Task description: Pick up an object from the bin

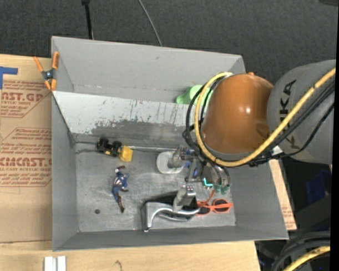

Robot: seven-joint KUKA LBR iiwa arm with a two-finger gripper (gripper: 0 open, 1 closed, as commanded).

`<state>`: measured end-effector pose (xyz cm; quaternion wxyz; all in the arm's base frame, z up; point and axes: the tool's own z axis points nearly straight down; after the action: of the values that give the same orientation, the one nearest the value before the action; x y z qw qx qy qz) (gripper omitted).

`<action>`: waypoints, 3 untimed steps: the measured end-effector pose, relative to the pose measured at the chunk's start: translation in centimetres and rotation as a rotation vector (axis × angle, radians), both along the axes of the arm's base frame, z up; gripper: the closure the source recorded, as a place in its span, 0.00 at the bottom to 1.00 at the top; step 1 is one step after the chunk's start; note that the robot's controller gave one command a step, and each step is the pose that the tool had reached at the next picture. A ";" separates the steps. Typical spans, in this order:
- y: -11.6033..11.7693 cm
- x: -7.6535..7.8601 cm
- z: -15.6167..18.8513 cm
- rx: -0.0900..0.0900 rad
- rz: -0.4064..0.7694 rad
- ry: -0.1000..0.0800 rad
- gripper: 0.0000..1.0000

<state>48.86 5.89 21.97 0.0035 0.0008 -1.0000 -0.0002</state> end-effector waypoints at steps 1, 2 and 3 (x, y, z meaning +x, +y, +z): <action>0.0 0.2 0.3 0.001 -0.001 -0.008 0.00; -0.4 0.4 -2.6 0.001 0.101 -0.012 0.00; -1.5 1.6 -14.2 0.011 0.208 -0.001 1.00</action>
Offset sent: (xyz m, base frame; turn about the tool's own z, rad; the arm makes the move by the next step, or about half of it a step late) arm 0.0064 -0.0161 -0.1189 -0.3922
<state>50.44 4.37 7.75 0.0028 0.1044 -0.9945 -0.0051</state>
